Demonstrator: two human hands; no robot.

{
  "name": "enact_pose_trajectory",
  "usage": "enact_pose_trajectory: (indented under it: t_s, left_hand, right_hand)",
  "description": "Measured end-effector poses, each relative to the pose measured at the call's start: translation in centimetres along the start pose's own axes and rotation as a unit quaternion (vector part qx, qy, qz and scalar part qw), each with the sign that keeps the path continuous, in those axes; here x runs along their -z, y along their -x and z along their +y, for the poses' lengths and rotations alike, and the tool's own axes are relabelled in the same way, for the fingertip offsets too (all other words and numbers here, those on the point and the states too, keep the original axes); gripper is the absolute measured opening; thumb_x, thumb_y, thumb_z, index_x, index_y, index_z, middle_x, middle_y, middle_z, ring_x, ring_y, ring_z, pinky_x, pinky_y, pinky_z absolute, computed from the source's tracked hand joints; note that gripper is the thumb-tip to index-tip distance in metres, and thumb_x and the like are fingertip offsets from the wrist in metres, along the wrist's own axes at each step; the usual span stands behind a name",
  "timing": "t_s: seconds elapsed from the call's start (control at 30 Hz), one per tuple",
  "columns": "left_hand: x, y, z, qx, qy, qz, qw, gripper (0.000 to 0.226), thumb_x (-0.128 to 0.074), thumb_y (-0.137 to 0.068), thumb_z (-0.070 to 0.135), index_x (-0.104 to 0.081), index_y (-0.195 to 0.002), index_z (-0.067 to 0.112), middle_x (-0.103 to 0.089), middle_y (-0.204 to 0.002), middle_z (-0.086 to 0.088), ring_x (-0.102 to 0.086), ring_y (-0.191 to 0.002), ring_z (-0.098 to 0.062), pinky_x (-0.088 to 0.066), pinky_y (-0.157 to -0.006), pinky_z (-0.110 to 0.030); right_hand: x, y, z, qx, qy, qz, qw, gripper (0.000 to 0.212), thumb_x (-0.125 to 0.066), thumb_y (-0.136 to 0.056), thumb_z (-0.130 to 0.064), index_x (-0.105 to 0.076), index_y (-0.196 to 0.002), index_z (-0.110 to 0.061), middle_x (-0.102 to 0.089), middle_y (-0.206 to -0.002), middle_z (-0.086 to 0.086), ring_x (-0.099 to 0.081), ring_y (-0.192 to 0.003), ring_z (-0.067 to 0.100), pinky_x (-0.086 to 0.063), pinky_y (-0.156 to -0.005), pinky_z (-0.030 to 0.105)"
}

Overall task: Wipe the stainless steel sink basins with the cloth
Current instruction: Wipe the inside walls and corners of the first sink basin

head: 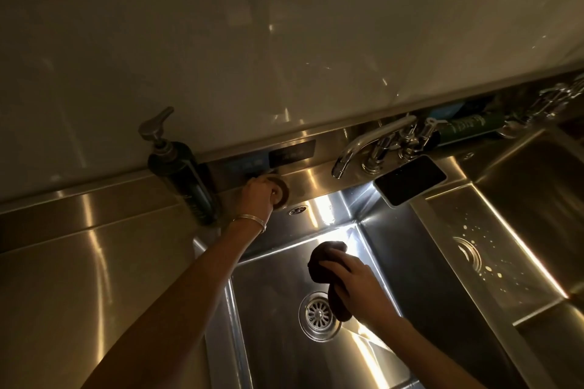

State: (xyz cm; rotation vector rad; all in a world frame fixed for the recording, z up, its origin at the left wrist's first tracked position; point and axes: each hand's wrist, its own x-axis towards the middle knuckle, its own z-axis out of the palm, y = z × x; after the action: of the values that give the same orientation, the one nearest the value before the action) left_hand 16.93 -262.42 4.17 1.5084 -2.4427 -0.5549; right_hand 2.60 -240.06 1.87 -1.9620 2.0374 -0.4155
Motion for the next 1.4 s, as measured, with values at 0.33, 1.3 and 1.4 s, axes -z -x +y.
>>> enact_pose_trajectory:
  t_s: [0.33, 1.3, 1.4]
  left_hand:
    - [2.4, 1.7, -0.8, -0.073, -0.007, -0.019, 0.997, 0.031, -0.062, -0.086, 0.009, -0.063, -0.117, 0.012, -0.066, -0.112, -0.014, -0.061, -0.105, -0.030, -0.047, -0.095, -0.037]
    - [0.6, 27.6, -8.6, 0.092, -0.139, -0.037, 0.985, 0.073, -0.016, -0.088, 0.048, -0.026, -0.144, 0.000, -0.027, -0.151, -0.017, -0.019, -0.142, -0.032, -0.013, -0.116, -0.048]
    - [0.1, 27.6, -9.0, 0.092, -0.128, -0.030, 0.987, 0.069, -0.022, -0.090, 0.045, -0.023, -0.145, 0.003, -0.025, -0.153, -0.014, -0.015, -0.143, -0.029, -0.010, -0.117, -0.047]
  right_hand:
    - [0.9, 2.4, -1.8, -0.014, -0.024, -0.027, 0.999, 0.048, -0.080, -0.068, -0.004, -0.068, -0.114, -0.011, -0.062, -0.124, 0.013, -0.065, -0.103, 0.033, -0.056, -0.084, 0.041]
    - [-12.3, -0.2, -8.8, -0.027, -0.106, -0.291, 0.950, 0.065, -0.066, -0.083, -0.024, -0.037, -0.140, -0.011, -0.027, -0.139, 0.016, -0.032, -0.125, 0.038, -0.032, -0.107, 0.039]
    - [-14.8, -2.0, -7.8, -0.024, -0.086, -0.316, 0.945, 0.068, -0.067, -0.082, -0.022, -0.035, -0.141, -0.010, -0.023, -0.140, 0.017, -0.029, -0.124, 0.038, -0.033, -0.107, 0.041]
